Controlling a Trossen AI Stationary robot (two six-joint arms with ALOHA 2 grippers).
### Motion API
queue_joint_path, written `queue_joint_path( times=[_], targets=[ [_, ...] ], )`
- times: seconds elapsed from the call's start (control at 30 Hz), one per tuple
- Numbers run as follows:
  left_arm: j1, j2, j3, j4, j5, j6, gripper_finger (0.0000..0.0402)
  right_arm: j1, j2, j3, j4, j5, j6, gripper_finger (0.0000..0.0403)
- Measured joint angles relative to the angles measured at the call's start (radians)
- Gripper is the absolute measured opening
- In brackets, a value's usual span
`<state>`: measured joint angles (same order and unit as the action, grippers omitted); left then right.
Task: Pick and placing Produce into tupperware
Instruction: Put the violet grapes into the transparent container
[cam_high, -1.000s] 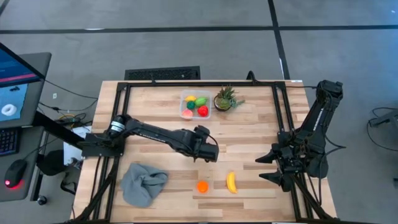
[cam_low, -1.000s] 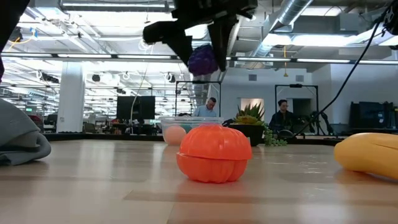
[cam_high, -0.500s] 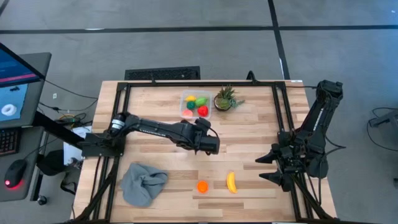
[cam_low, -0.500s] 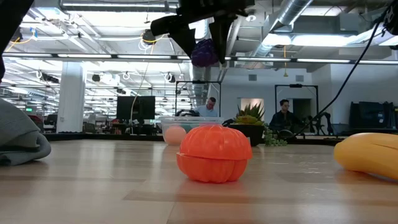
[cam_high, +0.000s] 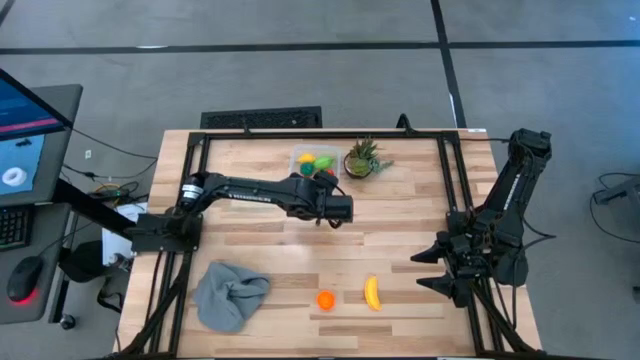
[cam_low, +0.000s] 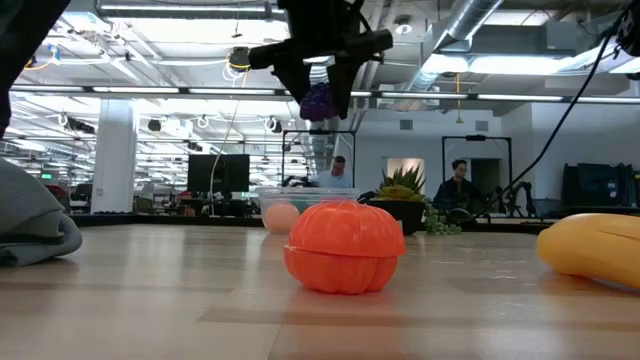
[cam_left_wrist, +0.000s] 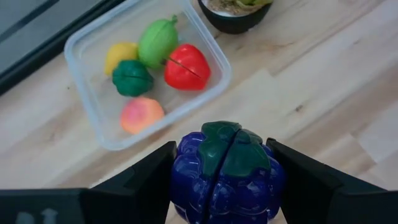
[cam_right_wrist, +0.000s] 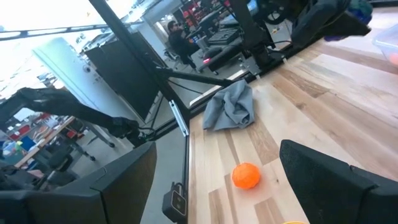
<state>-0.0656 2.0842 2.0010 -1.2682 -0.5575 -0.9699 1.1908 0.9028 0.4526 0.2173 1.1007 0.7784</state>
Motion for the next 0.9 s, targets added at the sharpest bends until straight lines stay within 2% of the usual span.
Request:
queue_joint_path(
  times=[0.5,0.9],
  targets=[
    [0.087,0.000,0.000,0.003,-0.008,0.126,0.0226,-0.002,0.000,0.000,0.000,0.007,0.031,0.0363],
    [0.132,0.000,0.000,0.003,-0.023,0.227,0.0226,-0.067,0.000,0.000,0.000,0.007,0.055,0.0363]
  ],
)
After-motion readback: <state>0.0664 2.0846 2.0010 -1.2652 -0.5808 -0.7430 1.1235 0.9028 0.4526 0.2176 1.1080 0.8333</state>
